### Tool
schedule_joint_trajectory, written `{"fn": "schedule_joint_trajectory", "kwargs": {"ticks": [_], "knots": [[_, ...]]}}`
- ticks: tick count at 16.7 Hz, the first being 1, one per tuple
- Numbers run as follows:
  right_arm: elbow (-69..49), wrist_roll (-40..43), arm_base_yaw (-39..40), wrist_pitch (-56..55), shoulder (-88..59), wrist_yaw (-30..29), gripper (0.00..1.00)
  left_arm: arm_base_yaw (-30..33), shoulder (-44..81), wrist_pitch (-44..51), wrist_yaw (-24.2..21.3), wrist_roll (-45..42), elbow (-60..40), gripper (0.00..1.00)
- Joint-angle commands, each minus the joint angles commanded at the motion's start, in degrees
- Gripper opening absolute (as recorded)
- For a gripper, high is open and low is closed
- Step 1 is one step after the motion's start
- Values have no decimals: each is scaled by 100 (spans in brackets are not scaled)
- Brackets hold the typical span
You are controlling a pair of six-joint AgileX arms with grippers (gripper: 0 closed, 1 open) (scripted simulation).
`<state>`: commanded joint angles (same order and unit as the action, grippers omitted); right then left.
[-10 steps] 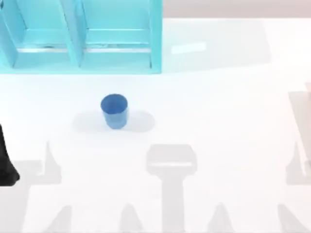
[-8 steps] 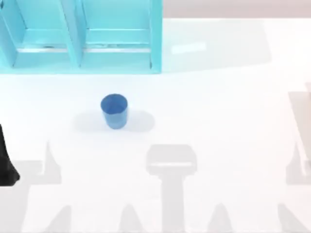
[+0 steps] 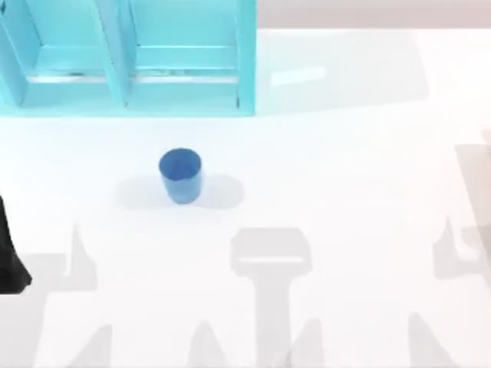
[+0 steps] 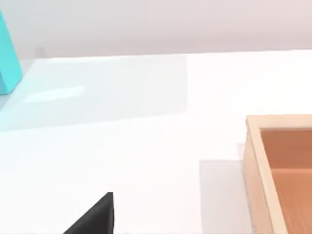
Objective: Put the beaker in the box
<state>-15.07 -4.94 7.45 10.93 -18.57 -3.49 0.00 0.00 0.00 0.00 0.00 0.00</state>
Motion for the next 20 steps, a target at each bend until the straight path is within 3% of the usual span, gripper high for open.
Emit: {"fn": "schedule_joint_trajectory", "kwargs": {"ticks": [6,20], "knots": [[-2726,-922,1075,1664,-3011,-445,100,0,0,0,0,0,0,100],[-10665,-3567,3567,5333,-10416,-1347,100,0,0,0,0,0,0,100]]}}
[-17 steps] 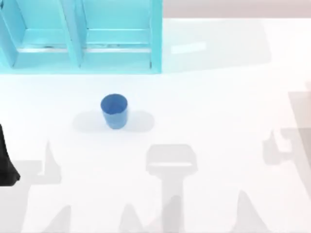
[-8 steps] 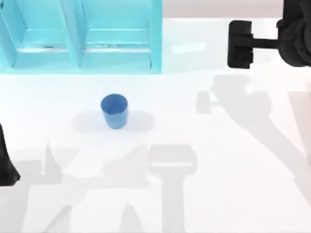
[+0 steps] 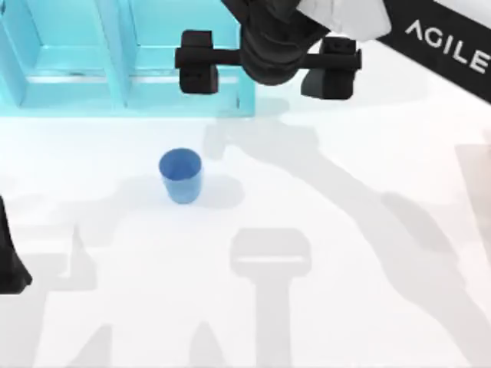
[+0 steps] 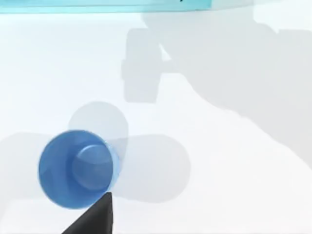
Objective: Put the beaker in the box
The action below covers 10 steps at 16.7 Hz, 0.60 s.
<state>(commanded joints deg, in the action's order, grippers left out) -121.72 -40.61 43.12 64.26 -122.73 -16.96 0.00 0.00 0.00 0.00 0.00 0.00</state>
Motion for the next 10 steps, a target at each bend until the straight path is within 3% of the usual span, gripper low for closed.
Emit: {"fn": "schedule_joint_trajectory", "kwargs": {"ticks": [5,10], "knots": [[-1791,-638,503,848,-1643,-104,100,0,0,0,0,0,0,100],[-2424,-851,686,1155,-2263,-112,100,0,0,0,0,0,0,100]]}}
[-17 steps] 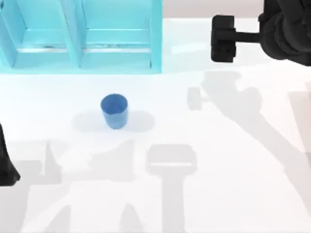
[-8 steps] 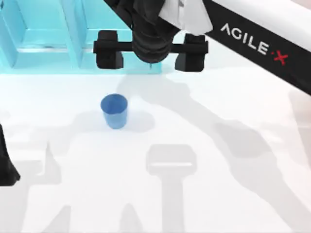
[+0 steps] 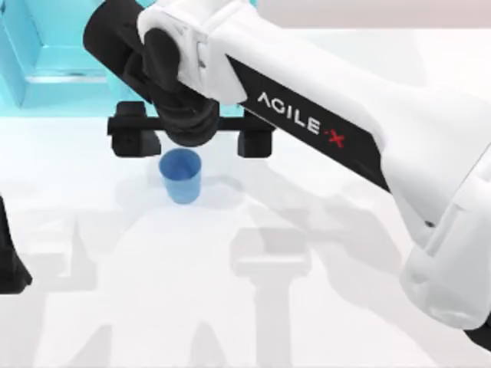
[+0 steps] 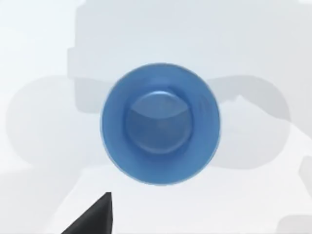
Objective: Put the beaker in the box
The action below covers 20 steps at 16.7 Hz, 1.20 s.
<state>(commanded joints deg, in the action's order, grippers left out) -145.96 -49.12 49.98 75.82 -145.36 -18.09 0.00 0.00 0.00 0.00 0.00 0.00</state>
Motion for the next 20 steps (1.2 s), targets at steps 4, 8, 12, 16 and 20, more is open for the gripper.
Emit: {"fn": "schedule_joint_trajectory", "kwargs": {"ticks": [4,8,12,16,20], "knots": [[15,6,-29,-9,-3,4,100,0,0,0,0,0,0,100],[216,95,-95,-410,-163,22,100,0,0,0,0,0,0,100],[634,254,-254,-1248,-518,59,100,0,0,0,0,0,0,100],[816,323,-324,-1594,-682,75,100,0,0,0,0,0,0,100],[816,323,-324,-1594,-682,75,85,0,0,0,0,0,0,100]]}}
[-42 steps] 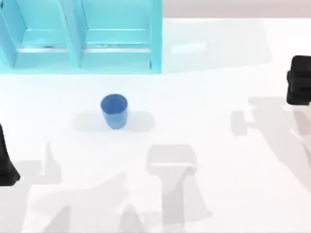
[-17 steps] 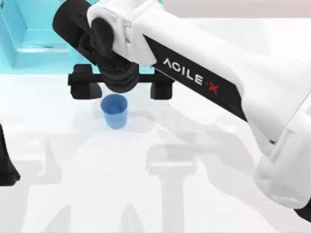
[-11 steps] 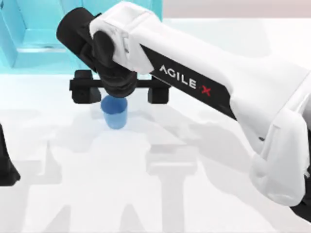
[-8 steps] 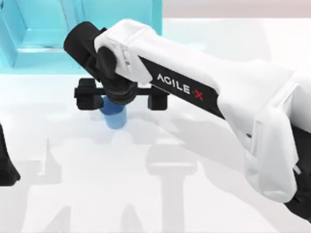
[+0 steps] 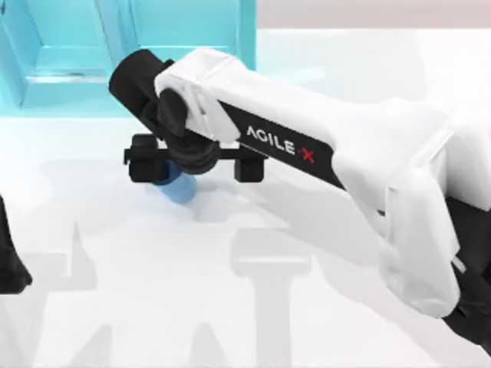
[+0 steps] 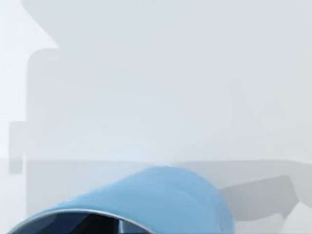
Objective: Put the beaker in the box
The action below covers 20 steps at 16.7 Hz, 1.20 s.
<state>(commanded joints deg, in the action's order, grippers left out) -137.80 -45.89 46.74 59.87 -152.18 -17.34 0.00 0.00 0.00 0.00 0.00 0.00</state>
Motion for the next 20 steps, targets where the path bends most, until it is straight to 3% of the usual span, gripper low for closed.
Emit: {"fn": "schedule_joint_trajectory", "kwargs": {"ticks": [11,20], "knots": [[0,0,0,0,0,0,2,0,0,0,0,0,0,100],[19,-5,24,5,30,2,0,0,0,0,0,0,0,100]]}}
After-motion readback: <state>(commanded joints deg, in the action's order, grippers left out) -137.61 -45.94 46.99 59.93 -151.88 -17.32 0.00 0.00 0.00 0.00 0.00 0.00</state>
